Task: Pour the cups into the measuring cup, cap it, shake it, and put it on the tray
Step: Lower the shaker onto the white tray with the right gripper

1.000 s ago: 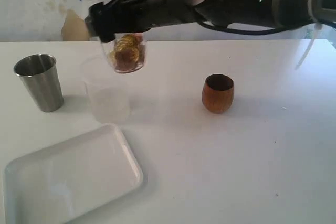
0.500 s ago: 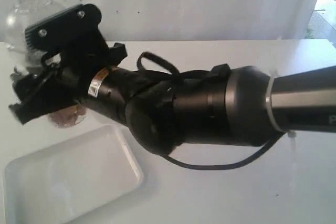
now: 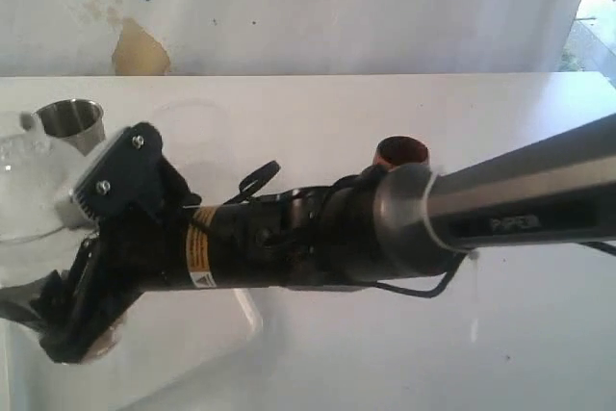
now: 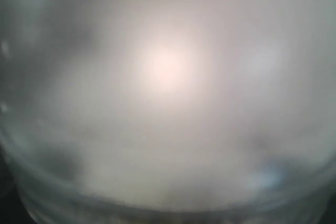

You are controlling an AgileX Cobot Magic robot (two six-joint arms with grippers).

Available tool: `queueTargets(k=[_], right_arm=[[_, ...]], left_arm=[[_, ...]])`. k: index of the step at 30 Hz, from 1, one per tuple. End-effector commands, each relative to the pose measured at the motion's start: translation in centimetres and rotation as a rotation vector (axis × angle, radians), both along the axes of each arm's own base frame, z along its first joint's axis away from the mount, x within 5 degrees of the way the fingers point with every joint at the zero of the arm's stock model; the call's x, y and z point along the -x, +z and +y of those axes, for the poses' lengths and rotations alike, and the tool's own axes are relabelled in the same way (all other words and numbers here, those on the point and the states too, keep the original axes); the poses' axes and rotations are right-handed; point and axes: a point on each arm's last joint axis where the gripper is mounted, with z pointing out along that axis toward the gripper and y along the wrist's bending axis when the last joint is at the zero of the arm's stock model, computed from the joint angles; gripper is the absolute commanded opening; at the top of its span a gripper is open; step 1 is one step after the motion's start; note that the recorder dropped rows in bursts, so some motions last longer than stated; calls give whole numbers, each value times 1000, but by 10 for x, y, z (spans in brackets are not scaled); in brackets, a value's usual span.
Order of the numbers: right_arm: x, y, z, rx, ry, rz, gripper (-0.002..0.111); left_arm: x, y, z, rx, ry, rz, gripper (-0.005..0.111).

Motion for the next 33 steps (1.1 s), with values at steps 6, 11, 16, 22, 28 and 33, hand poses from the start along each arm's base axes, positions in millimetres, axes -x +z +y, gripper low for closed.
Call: queueTargets(k=[6, 11, 16, 22, 28, 33], right_arm=[[-22, -55, 10, 65, -61, -266, 0], [-21, -53, 13, -50, -64, -228, 0], [-21, -53, 13, -60, -64, -213, 5], [-21, -52, 13, -72, -59, -218, 47], [-22, -50, 13, -82, -70, -216, 99], [-22, -51, 13, -75, -71, -214, 103]], left_arm=[[0, -1, 0, 3, 0, -7, 0], [0, -1, 0, 3, 0, -7, 0], [0, -1, 0, 3, 0, -7, 0], [0, -1, 0, 3, 0, -7, 0], [0, -1, 0, 3, 0, -7, 0], [0, -1, 0, 3, 0, -7, 0]])
